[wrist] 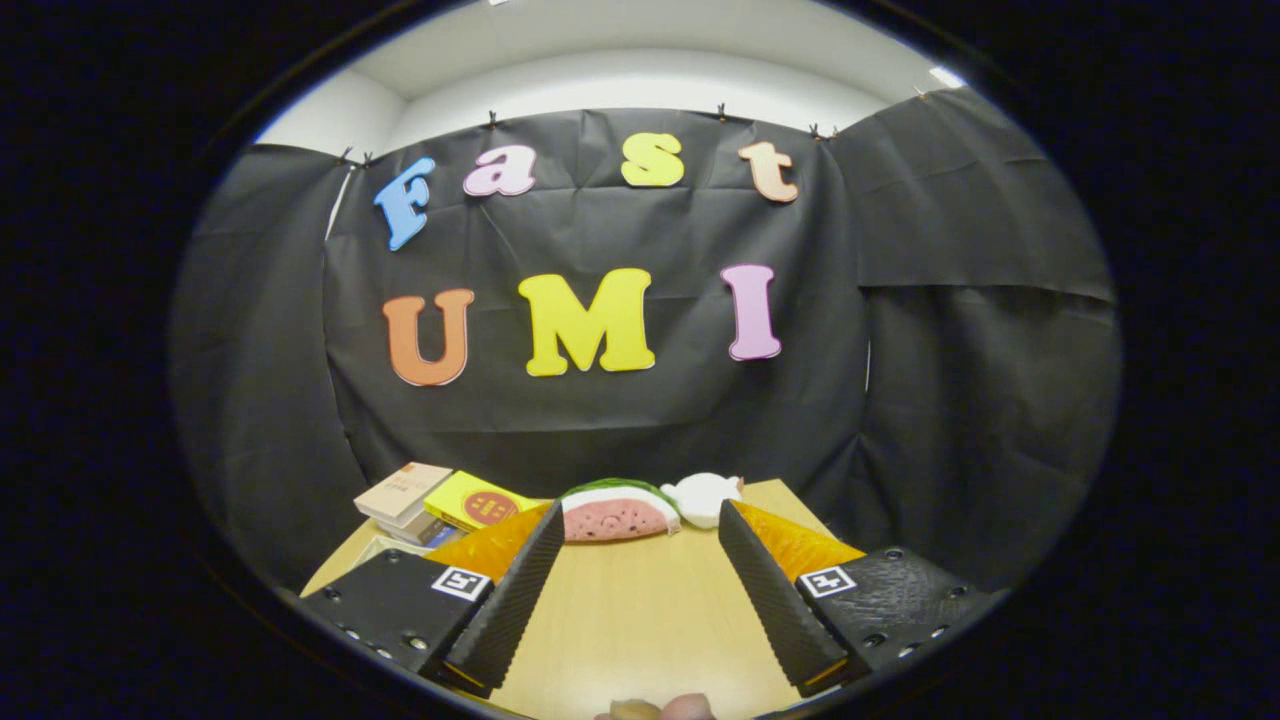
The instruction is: Open the storage box then place both shoes into the box .Put the left shoe in first, then the right shoe, with the right side of both shoes facing outward in a uniform manner.
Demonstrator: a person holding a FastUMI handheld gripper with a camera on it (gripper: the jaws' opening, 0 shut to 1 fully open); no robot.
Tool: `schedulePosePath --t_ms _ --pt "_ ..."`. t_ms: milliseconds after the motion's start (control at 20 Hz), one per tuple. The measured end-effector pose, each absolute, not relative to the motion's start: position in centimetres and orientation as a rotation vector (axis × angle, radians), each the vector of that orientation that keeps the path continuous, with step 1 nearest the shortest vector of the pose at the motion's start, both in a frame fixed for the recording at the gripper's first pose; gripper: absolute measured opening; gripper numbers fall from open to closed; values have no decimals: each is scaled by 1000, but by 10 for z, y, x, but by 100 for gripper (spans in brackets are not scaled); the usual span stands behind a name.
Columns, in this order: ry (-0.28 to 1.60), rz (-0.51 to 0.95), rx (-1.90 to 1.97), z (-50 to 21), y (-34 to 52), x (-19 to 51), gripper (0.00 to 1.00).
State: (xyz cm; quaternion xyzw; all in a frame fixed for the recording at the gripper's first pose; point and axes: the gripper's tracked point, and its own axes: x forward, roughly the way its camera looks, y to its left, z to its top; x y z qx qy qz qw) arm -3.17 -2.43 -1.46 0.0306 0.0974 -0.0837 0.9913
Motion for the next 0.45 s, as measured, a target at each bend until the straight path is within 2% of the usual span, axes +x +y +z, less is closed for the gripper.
schedulePosePath --t_ms 450 --pt "168 -151 65 -4 -18 -32 96"
